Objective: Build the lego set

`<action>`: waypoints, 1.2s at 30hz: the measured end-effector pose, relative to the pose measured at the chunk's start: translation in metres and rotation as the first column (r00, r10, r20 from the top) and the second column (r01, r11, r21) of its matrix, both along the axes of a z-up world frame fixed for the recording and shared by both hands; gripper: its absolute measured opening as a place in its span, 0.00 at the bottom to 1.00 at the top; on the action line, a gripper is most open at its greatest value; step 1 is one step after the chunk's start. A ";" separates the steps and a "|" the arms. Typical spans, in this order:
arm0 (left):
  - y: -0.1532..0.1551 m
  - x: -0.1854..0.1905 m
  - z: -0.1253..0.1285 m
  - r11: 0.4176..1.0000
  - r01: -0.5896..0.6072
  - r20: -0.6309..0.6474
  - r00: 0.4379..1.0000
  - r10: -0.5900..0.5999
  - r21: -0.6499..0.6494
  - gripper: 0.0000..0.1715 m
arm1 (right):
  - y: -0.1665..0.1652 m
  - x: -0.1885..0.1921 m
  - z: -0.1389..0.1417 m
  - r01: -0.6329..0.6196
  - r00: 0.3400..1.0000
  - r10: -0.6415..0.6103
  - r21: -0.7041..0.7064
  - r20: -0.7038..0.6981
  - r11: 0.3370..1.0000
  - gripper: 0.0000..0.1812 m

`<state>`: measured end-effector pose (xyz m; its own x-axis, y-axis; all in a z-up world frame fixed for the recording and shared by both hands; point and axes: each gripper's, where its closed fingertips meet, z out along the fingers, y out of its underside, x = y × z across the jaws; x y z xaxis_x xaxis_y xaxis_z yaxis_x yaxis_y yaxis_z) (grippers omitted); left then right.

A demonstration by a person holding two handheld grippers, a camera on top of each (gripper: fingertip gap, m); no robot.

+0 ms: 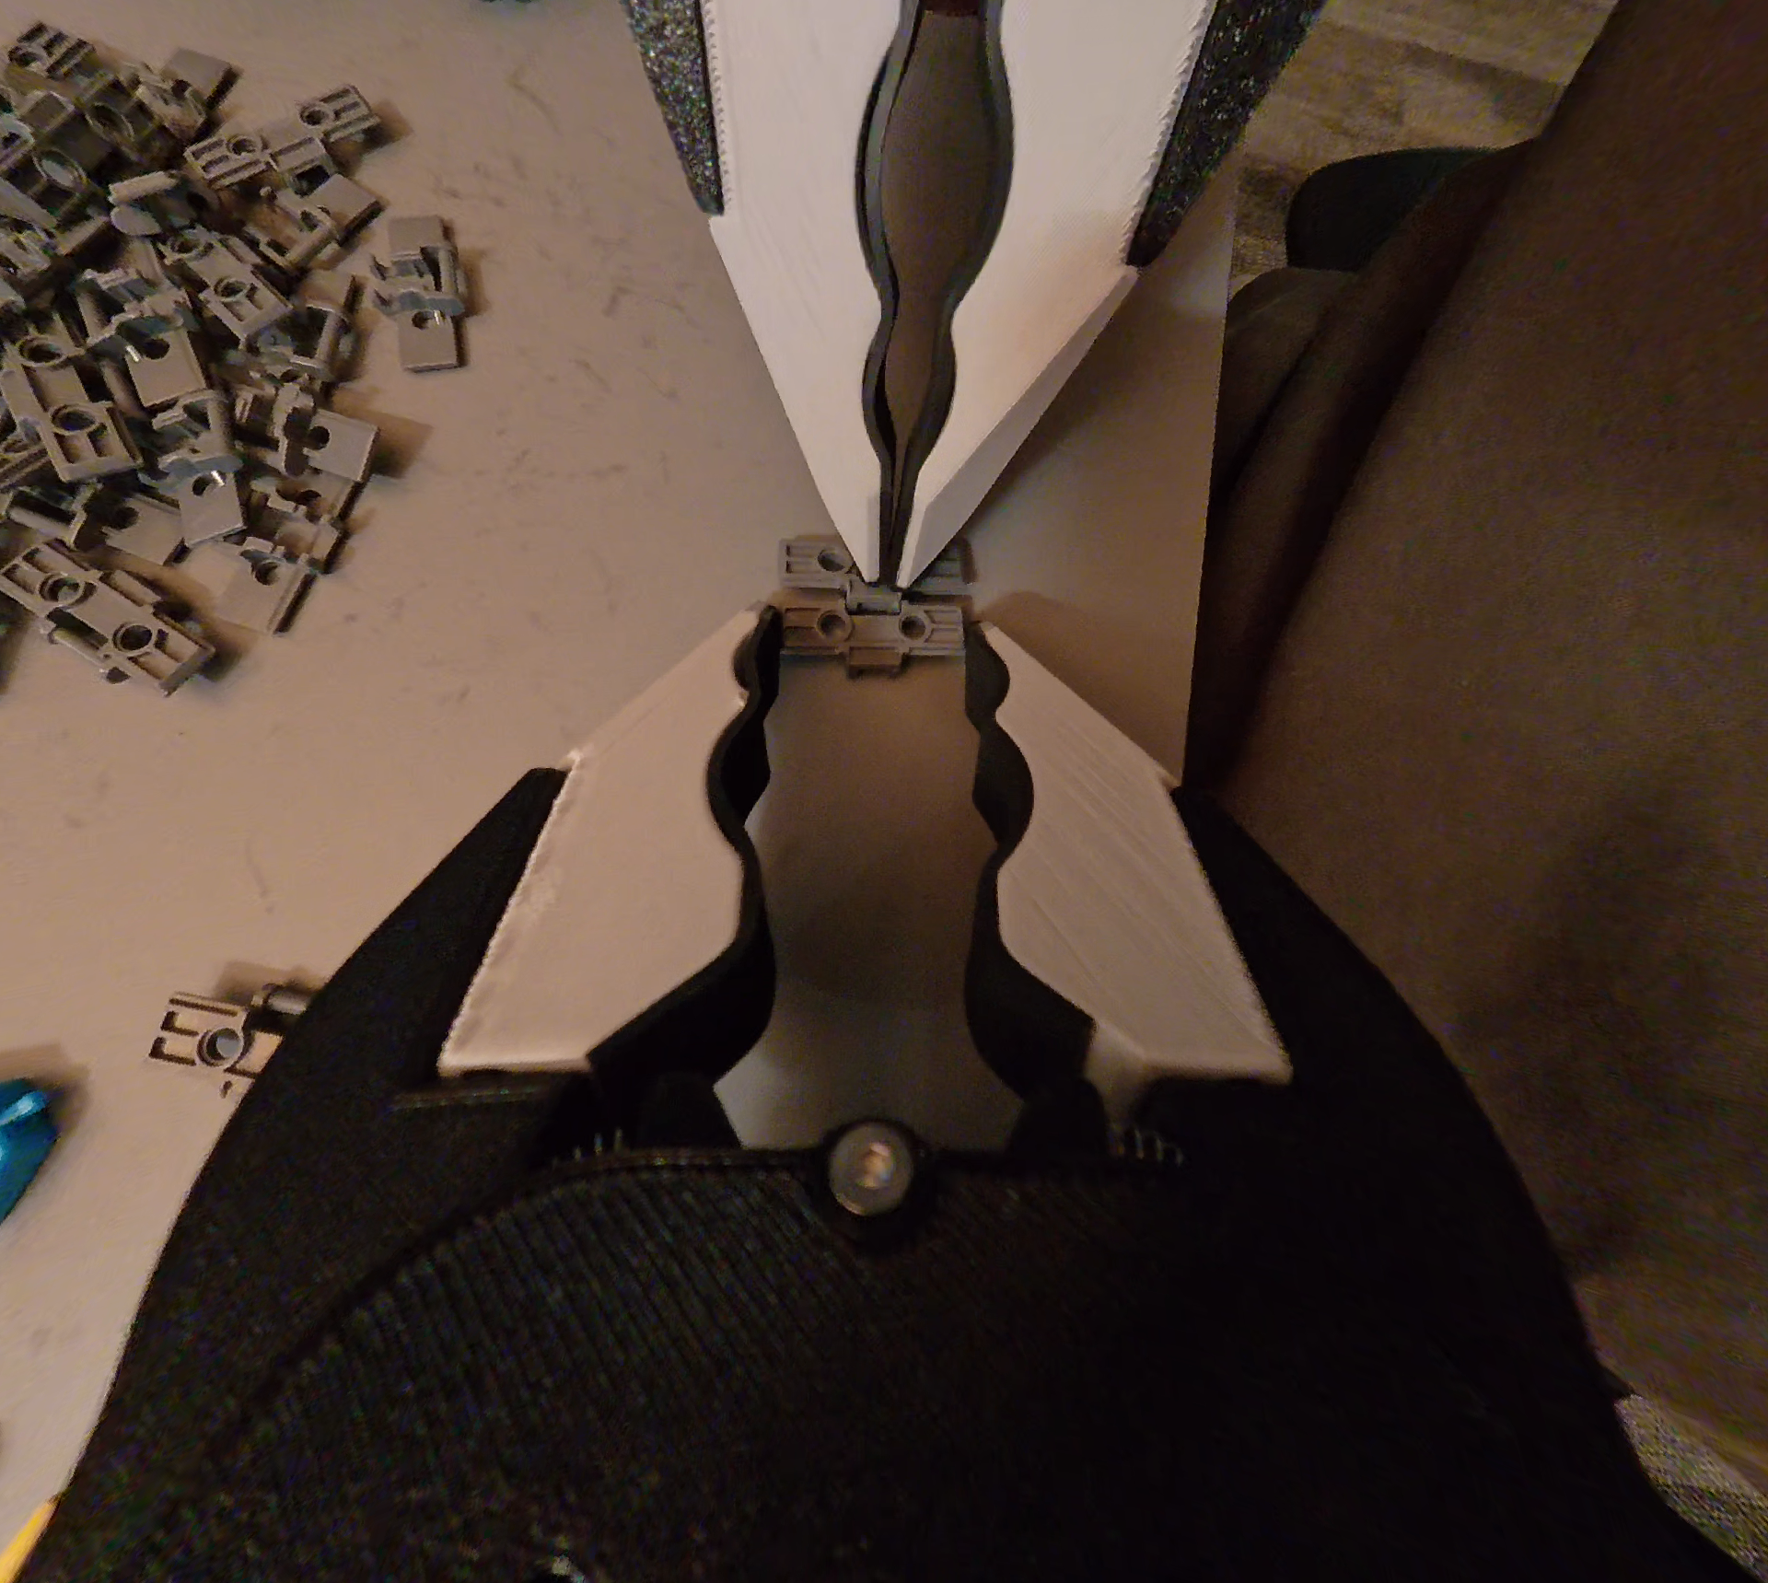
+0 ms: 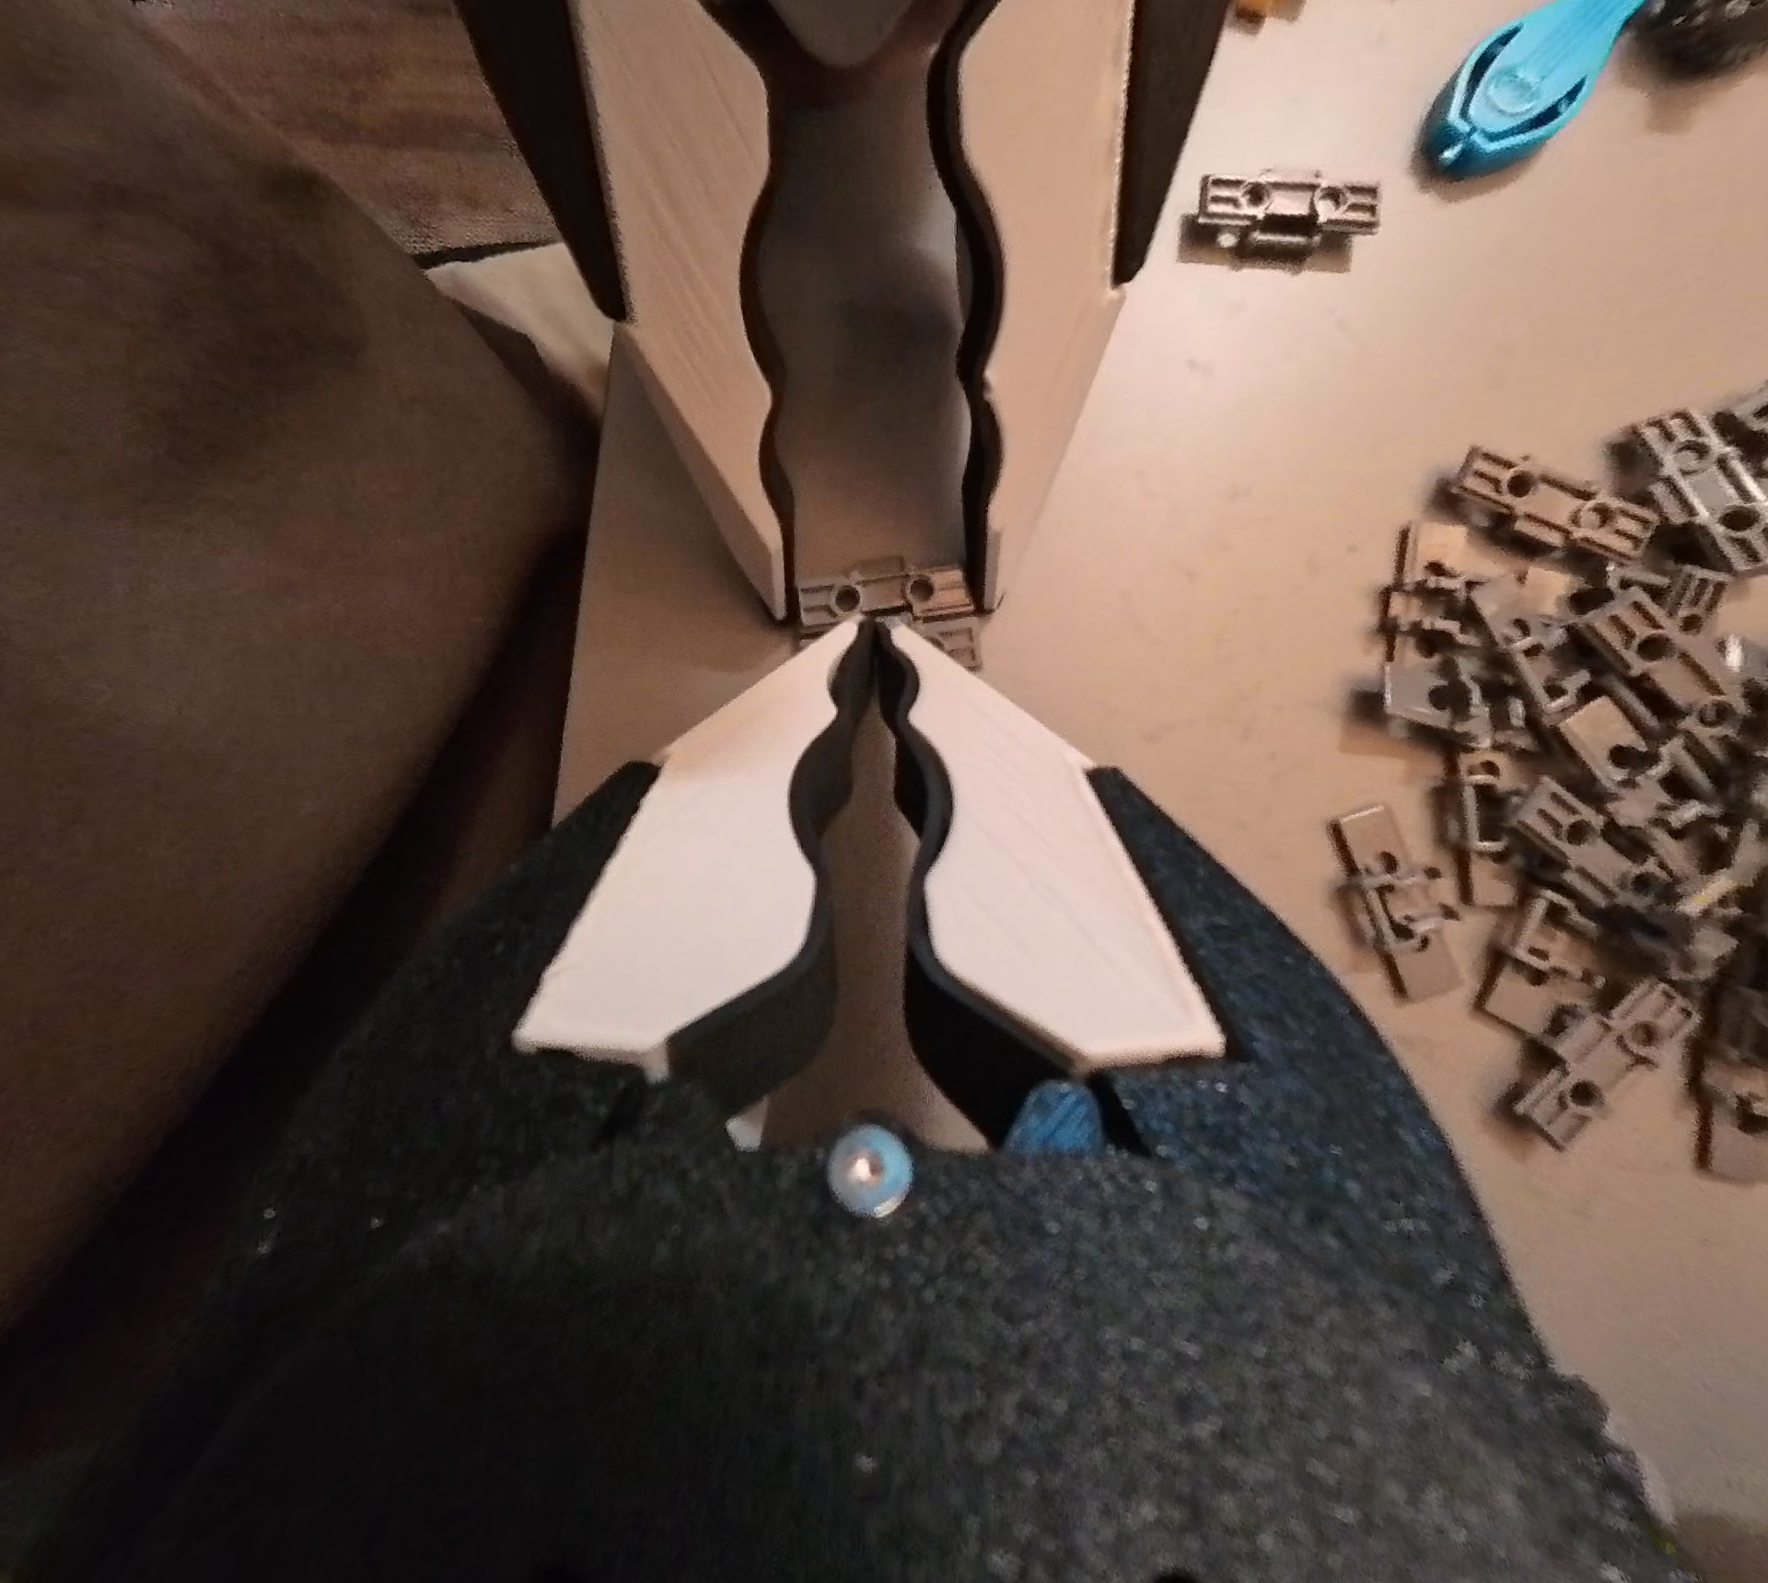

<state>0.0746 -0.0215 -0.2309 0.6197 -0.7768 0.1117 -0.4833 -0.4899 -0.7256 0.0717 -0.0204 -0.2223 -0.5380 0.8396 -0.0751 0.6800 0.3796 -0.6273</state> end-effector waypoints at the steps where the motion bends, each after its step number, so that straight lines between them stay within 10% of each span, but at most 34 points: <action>1: 0.000 0.000 0.000 1.000 0.000 0.000 1.000 0.000 0.001 0.20 | 0.000 0.000 0.000 0.006 1.000 -0.005 -0.014 0.008 1.000 0.00; 20: 0.000 0.000 0.000 1.000 0.003 -0.001 1.000 -0.003 0.002 0.20 | 0.000 0.001 -0.002 0.075 0.974 -0.042 -0.143 0.224 0.987 0.00; 36: 0.000 0.000 0.000 1.000 0.002 -0.006 1.000 -0.002 0.011 0.20 | 0.001 0.000 -0.003 0.099 0.956 -0.099 0.013 0.277 0.995 0.00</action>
